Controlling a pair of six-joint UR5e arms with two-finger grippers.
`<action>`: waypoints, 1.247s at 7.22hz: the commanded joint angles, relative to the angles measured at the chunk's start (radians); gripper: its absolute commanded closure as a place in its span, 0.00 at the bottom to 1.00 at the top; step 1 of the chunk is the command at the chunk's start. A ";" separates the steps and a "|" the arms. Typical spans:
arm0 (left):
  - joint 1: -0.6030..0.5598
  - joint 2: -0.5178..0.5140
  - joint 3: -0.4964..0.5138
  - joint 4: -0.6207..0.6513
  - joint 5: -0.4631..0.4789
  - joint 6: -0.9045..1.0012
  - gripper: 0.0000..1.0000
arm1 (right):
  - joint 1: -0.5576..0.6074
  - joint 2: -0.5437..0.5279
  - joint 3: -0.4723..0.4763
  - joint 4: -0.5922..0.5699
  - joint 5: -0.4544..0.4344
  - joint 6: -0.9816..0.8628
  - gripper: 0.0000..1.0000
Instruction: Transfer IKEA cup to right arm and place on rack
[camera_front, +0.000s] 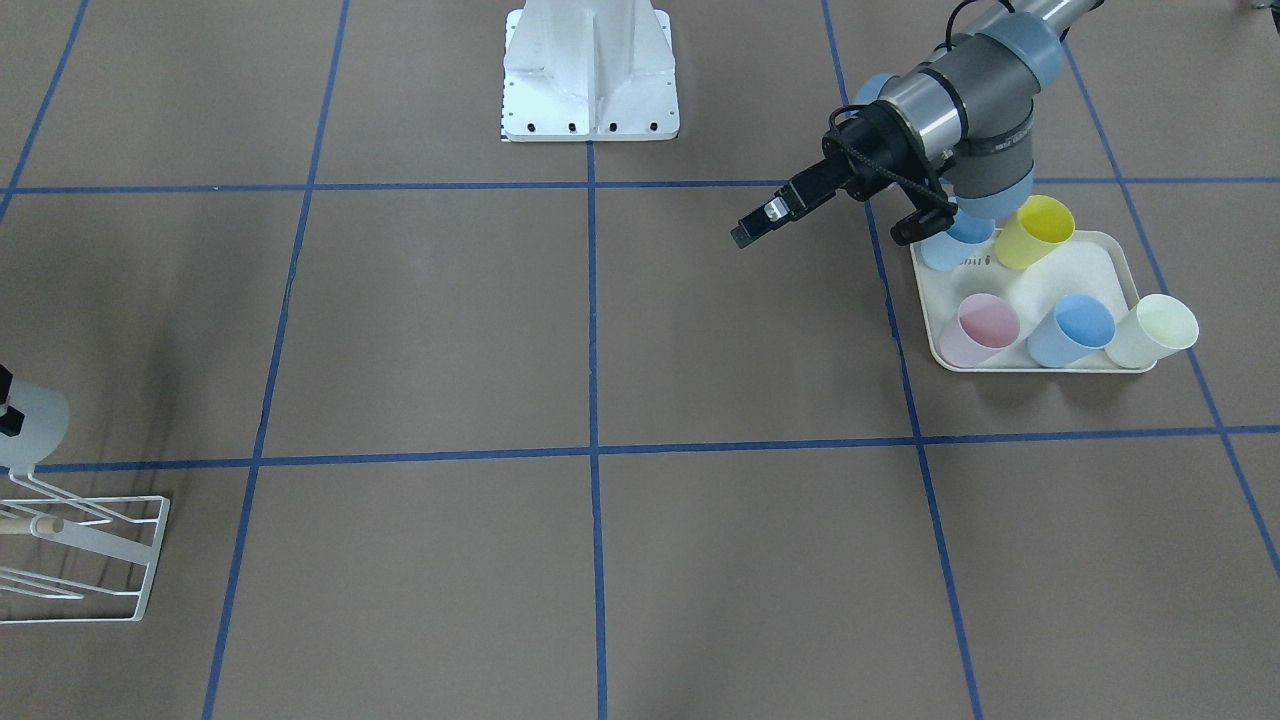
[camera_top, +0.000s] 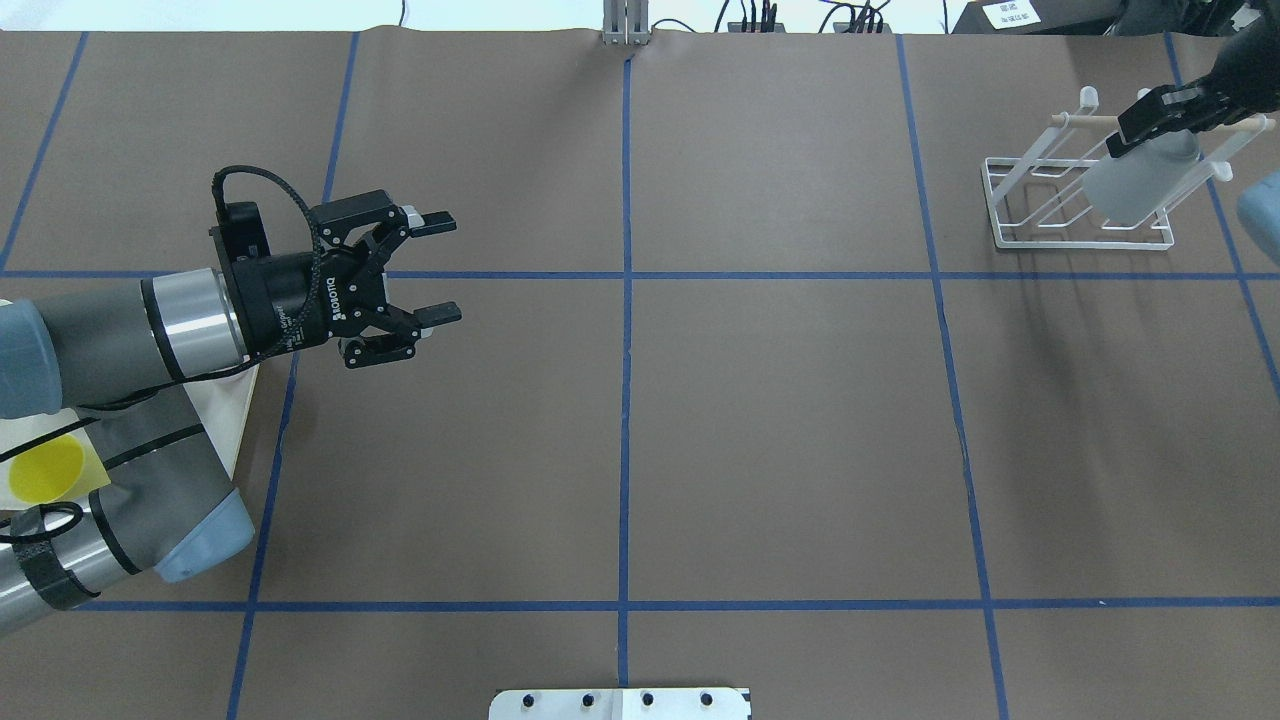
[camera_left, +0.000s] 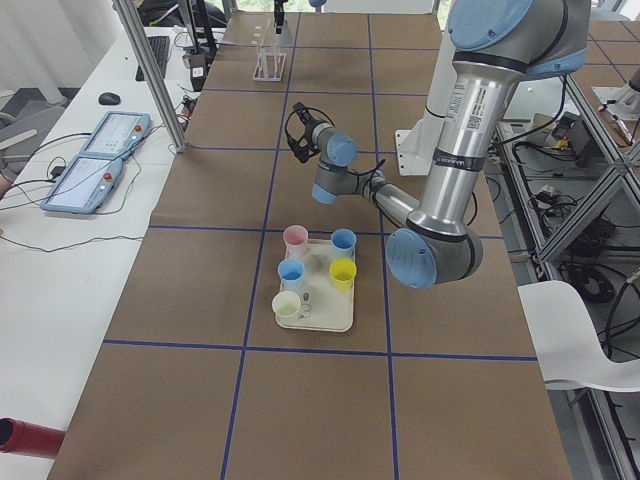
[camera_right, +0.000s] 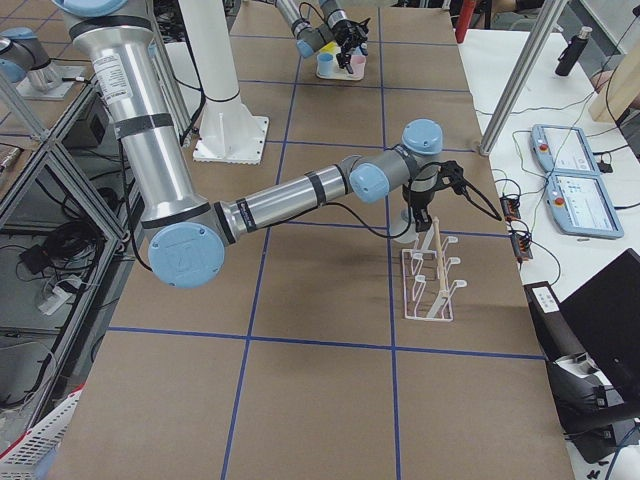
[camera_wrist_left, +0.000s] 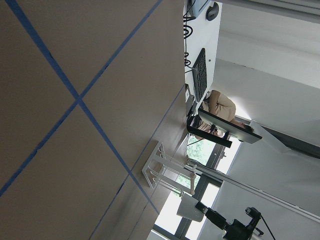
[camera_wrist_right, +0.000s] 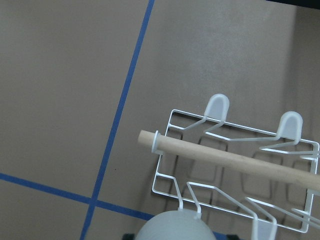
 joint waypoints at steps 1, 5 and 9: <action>0.001 -0.002 0.001 0.000 0.000 0.000 0.00 | 0.000 0.024 -0.053 0.011 -0.001 -0.005 0.92; 0.001 -0.003 -0.001 0.002 0.002 0.000 0.00 | -0.021 0.039 -0.112 0.015 -0.004 -0.015 0.76; 0.001 -0.005 -0.001 0.002 0.002 0.000 0.00 | -0.035 0.048 -0.146 0.015 -0.012 -0.013 0.03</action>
